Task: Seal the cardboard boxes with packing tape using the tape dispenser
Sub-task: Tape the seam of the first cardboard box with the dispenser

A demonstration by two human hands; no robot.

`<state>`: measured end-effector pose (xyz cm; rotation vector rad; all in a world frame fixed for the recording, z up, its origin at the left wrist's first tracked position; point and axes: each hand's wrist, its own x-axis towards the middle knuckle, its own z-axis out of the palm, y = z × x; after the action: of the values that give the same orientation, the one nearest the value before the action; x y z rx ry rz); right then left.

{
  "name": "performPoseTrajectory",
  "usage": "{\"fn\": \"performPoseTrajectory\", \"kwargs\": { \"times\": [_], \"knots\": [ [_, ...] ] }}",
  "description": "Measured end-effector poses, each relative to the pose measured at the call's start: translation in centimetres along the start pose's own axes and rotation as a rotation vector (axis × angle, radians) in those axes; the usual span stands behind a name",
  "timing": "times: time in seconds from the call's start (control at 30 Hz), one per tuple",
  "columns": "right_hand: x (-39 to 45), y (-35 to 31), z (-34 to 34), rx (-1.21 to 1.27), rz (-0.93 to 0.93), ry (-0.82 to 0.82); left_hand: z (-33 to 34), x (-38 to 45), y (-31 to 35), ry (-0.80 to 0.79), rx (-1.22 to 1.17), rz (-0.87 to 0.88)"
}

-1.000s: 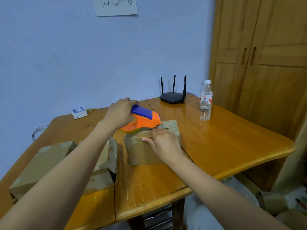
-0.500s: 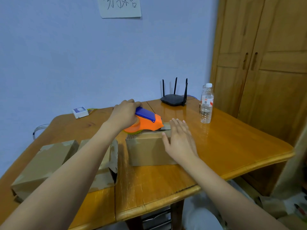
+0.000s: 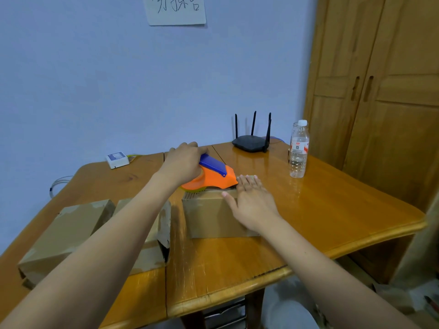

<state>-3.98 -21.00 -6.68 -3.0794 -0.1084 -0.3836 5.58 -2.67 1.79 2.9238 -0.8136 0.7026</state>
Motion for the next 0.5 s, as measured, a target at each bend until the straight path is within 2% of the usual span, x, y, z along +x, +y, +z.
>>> {"fn": "performPoseTrajectory", "kwargs": {
  "times": [0.5],
  "knots": [
    [-0.12, 0.29, -0.71, -0.048, -0.015, -0.057, -0.07, 0.18, 0.18, -0.035, 0.111, 0.062]
  ]
}}
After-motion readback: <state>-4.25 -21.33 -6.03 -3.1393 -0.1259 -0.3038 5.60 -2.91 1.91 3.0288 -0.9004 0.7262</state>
